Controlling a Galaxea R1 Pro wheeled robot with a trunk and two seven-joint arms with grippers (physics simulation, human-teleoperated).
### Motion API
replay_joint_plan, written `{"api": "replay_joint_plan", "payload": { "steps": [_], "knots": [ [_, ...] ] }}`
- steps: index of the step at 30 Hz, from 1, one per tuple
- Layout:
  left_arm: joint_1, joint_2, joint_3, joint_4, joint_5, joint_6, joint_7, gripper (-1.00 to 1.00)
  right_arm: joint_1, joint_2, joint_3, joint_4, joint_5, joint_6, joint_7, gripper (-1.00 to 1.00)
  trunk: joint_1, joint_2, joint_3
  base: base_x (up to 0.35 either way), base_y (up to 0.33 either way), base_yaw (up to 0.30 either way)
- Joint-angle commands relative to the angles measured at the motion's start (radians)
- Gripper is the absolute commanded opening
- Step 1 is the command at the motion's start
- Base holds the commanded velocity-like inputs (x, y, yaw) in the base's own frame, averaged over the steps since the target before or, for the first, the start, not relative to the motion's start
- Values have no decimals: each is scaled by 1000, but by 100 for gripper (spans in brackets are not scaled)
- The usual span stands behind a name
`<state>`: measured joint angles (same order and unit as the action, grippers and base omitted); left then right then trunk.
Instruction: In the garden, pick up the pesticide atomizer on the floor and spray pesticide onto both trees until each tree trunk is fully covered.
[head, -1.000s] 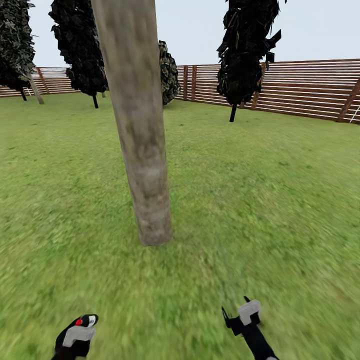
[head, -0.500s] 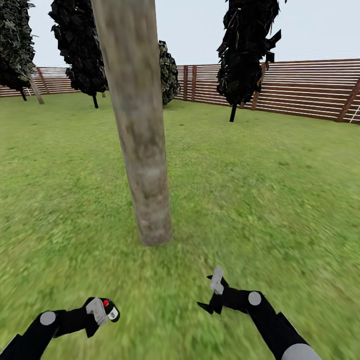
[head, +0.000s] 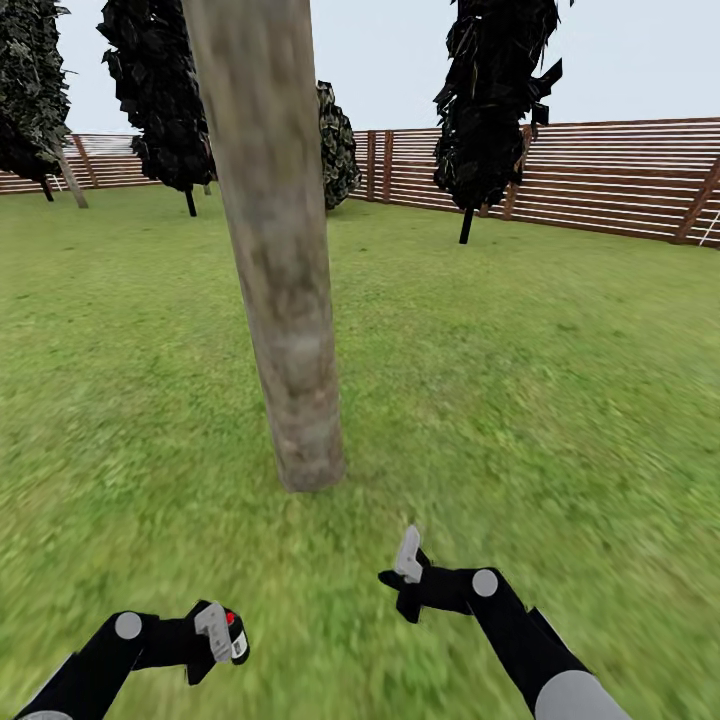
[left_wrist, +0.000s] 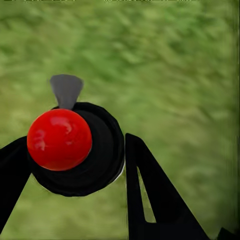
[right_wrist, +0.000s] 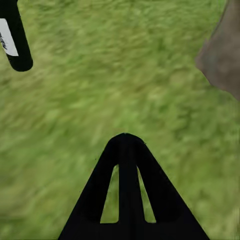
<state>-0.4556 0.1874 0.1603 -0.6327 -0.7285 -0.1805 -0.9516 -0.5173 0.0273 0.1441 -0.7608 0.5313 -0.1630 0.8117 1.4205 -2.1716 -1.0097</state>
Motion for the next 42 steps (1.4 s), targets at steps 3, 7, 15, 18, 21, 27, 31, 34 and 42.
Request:
{"api": "replay_joint_plan", "payload": {
  "steps": [3,7,15,18,21,27,31,34,42],
  "knots": [
    [-1,-27,4,-1,-33,-6,-4,-100,-2,14,60,-2,10,-6,2,-100,0,0,-1,0,0,0],
    [-8,-68,5,-1,-94,-4,-4,-100,-13,36,112,-2,10,-6,3,-100,0,0,-1,0,0,0],
    [-40,-179,4,-1,-203,-4,-4,-100,-23,72,130,0,10,-6,51,-100,0,0,-1,0,0,0],
    [-45,-189,-9,-1,-204,-3,-4,-100,-23,72,130,0,10,-7,51,-100,0,0,-1,0,0,0],
    [-57,-195,-50,0,-203,4,-4,-100,-23,73,130,0,10,-7,52,-100,0,0,-1,0,0,0],
    [-76,-200,-67,1,-202,17,-5,-100,-22,74,130,2,10,-7,52,-100,0,0,-1,0,0,0],
    [-81,-200,-68,1,-201,15,-8,-100,-23,73,130,3,11,-7,52,-100,0,0,-1,0,0,0],
    [-83,-203,-69,0,-201,15,-32,-100,-23,73,130,3,11,-7,52,-100,0,0,-1,0,0,0],
    [-110,-224,-68,-4,-193,12,-88,-100,-23,73,130,3,13,-7,52,-100,0,0,-1,0,0,0]
  ]
}}
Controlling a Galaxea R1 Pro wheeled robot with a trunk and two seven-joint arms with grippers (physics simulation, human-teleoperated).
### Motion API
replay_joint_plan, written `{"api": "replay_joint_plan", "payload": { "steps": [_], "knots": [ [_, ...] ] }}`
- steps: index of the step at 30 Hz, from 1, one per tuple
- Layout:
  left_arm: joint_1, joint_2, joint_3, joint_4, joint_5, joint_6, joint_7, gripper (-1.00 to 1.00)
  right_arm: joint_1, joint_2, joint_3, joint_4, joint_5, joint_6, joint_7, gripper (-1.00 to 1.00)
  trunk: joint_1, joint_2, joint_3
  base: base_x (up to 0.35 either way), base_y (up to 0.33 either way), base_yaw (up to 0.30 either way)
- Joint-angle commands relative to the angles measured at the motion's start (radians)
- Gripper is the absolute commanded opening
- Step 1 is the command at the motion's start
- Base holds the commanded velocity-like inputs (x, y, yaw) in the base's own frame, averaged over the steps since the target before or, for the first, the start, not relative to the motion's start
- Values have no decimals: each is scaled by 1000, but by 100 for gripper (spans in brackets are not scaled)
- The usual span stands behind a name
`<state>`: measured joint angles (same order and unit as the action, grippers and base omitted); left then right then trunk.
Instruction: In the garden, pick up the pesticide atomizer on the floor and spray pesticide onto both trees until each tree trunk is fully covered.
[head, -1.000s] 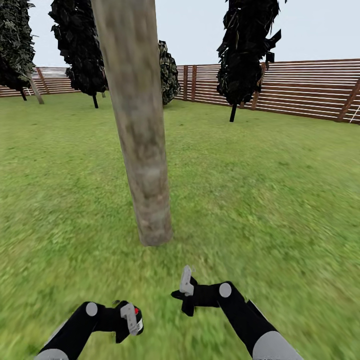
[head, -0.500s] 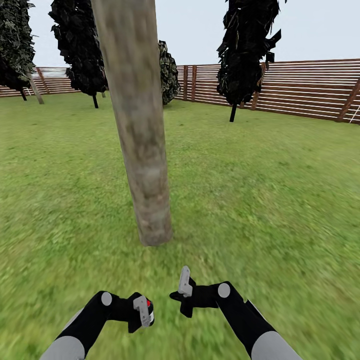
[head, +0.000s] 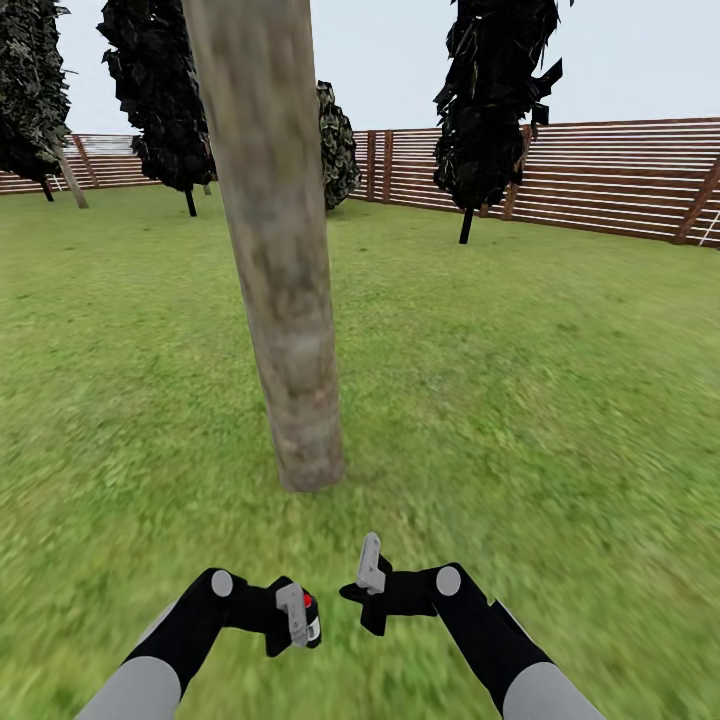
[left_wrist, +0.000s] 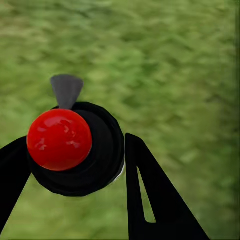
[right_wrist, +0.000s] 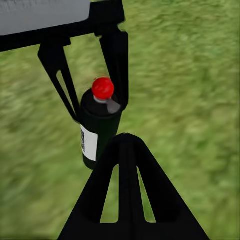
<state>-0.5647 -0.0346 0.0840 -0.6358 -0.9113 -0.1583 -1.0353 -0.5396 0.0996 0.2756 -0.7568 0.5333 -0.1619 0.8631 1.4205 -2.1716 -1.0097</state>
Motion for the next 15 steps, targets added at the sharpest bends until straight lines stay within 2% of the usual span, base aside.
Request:
{"api": "replay_joint_plan", "payload": {
  "steps": [1,3,4,15],
  "knots": [
    [-1,-5,8,-1,-11,-10,-4,-100,0,0,-1,-1,10,-8,1,-100,0,0,-1,0,0,0],
    [-1,-11,8,-1,-11,-11,-5,-100,0,0,-1,-1,10,-8,1,-100,0,0,-1,0,0,0],
    [-1,-23,8,-1,-11,-12,-5,-100,0,0,-1,0,11,-8,1,-100,0,0,-1,0,0,0],
    [-2,-40,8,-1,-10,-13,-6,-100,0,0,-1,1,11,-8,1,-100,0,0,-1,0,0,0]
  ]
}}
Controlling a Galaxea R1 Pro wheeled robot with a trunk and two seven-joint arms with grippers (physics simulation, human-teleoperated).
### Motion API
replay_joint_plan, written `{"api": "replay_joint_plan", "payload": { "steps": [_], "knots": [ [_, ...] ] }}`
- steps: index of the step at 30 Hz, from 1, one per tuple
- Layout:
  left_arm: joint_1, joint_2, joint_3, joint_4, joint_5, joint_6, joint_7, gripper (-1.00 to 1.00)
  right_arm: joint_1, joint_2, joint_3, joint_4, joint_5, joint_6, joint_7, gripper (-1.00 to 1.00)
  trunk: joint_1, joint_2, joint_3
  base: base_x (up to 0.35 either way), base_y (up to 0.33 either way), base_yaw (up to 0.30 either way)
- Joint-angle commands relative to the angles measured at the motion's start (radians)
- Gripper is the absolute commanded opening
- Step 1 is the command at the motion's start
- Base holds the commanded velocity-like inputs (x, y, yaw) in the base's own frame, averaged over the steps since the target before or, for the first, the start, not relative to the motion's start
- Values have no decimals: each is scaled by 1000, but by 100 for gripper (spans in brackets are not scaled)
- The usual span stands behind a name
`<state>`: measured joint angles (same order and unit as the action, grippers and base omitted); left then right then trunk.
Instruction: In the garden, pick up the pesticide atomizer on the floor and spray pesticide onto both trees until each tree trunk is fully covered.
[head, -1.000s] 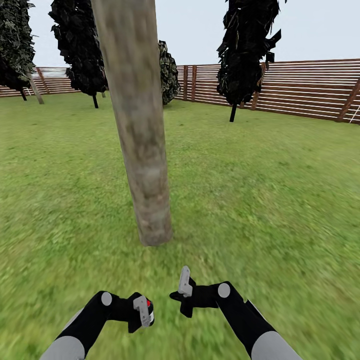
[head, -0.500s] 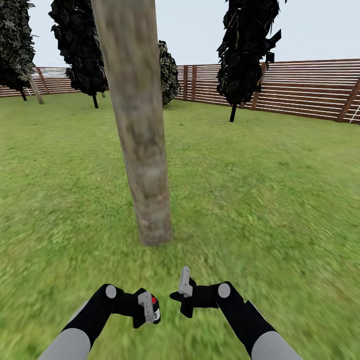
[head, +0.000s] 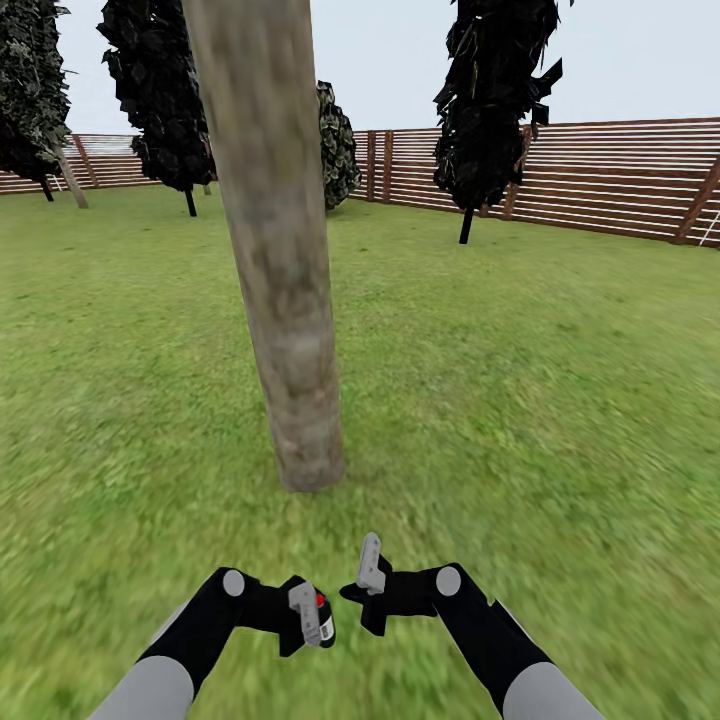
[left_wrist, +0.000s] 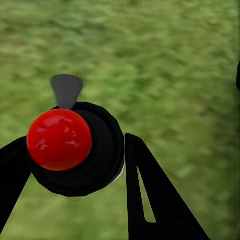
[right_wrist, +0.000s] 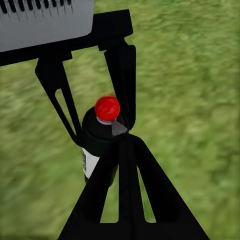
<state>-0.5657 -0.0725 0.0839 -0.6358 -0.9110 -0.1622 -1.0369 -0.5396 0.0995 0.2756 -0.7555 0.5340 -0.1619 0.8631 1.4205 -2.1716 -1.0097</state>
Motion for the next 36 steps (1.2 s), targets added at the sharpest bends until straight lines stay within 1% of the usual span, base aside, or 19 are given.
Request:
{"api": "replay_joint_plan", "payload": {
  "steps": [1,15,20,27,33,36],
  "knots": [
    [-1,-6,8,-1,-10,-10,-5,-100,0,0,-1,-1,11,-8,1,-100,0,0,-1,0,0,0],
    [-3,-19,8,-1,-9,-13,-6,-100,0,0,-1,-1,11,-8,1,-100,0,0,-1,0,0,0],
    [-3,-20,8,-2,-7,-15,-33,-100,0,0,-1,-1,11,-8,1,-100,0,0,-1,0,0,0],
    [-7,-20,9,-2,-4,-17,-40,-100,0,0,-1,-1,11,-8,0,-100,0,0,-1,0,0,0],
    [-13,-20,10,-2,20,-20,-40,-100,0,0,-2,-1,11,-8,1,-100,0,0,-1,0,0,0],
    [-13,-21,10,-2,22,-20,-40,-100,0,0,-2,-1,11,-8,0,-100,0,0,-1,0,0,0]
  ]
}}
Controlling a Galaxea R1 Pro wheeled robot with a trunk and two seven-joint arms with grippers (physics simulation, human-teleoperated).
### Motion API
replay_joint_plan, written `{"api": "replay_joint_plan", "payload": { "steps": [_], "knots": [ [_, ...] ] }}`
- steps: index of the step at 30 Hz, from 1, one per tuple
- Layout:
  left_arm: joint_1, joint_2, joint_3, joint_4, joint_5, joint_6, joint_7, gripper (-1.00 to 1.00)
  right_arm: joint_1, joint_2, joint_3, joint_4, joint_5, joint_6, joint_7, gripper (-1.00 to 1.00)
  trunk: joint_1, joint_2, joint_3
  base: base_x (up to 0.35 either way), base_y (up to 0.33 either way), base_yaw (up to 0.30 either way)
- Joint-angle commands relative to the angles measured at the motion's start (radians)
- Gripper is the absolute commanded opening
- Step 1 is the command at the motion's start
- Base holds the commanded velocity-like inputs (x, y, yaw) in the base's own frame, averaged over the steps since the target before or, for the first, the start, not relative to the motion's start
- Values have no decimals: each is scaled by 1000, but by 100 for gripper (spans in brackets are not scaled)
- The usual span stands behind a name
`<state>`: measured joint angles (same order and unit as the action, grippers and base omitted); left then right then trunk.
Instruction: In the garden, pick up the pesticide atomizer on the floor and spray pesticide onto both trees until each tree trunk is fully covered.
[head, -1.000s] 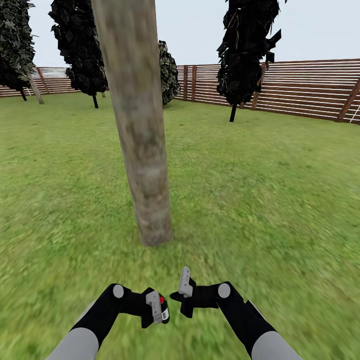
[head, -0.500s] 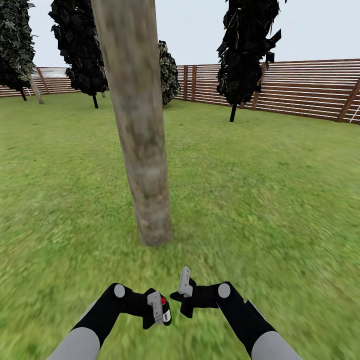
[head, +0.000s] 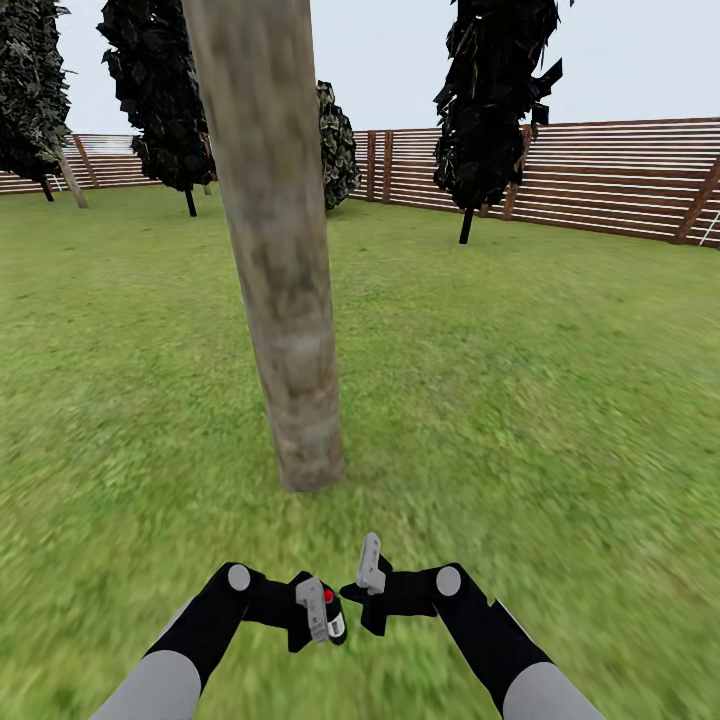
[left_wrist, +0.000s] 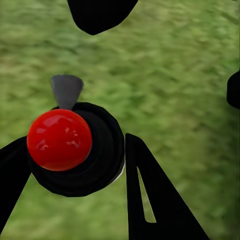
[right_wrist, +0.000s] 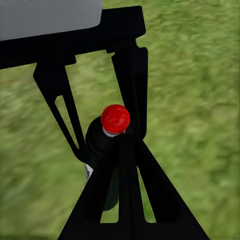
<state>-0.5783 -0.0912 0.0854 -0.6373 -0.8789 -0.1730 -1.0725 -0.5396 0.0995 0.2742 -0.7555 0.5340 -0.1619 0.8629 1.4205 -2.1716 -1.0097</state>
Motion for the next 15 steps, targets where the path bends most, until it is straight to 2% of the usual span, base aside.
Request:
{"api": "replay_joint_plan", "payload": {
  "steps": [1,15],
  "knots": [
    [-1,-2,8,-1,-10,-9,-4,-100,0,0,-1,-1,11,-8,1,-100,0,0,-1,0,0,0],
    [-1,-15,8,0,-9,-10,-6,-100,0,0,-1,-1,11,-8,0,-100,0,0,-1,0,0,0]
  ]
}}
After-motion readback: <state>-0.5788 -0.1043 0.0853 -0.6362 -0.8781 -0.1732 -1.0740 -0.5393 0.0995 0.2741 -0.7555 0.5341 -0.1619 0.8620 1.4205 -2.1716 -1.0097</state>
